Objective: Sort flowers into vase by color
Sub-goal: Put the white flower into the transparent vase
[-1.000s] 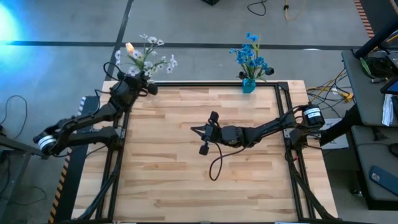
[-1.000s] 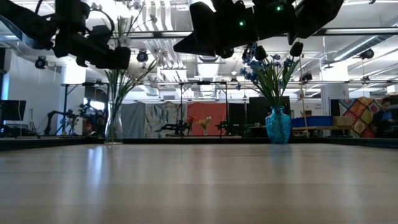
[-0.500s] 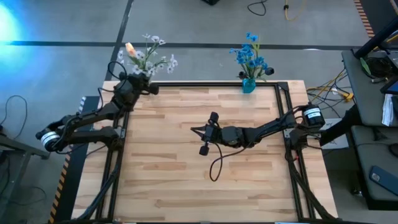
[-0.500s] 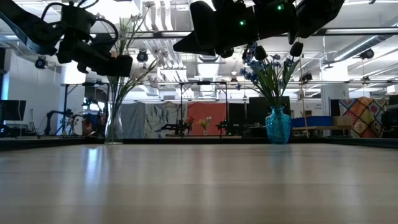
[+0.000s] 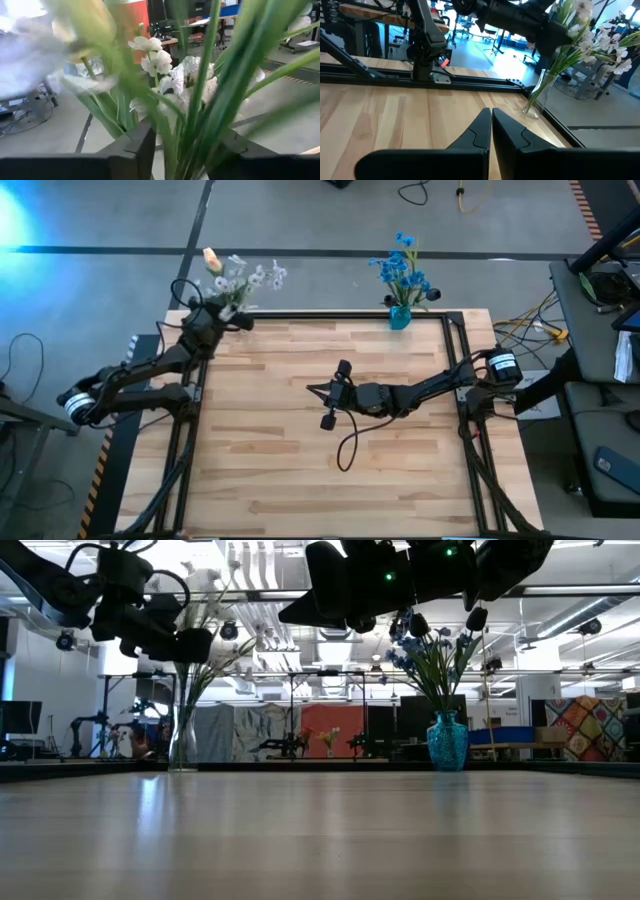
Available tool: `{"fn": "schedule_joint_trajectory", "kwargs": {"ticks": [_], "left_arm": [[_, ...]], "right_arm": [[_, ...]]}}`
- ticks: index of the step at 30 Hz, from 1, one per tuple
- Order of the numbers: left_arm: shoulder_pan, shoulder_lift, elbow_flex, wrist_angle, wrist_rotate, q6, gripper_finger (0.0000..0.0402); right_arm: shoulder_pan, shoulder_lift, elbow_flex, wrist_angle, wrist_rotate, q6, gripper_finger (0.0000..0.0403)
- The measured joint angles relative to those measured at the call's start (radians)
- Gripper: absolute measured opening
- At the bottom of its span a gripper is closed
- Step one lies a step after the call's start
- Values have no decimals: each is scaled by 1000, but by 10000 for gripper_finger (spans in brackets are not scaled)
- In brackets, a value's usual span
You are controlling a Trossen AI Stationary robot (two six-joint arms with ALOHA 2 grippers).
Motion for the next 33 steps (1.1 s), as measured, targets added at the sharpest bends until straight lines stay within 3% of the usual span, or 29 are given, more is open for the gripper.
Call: {"fn": "schedule_joint_trajectory", "kwargs": {"ticks": [5,13,25,33], "left_arm": [[0,-37,0,-33,-1,0,138],[0,-93,0,-70,-2,15,136],[0,-72,7,-217,-23,18,136],[0,-111,92,-402,-55,51,178]], "right_arm": [[0,0,0,0,0,0,9],[0,0,0,0,0,0,9],[0,0,0,7,-1,3,9],[0,0,0,8,-3,1,9]]}}
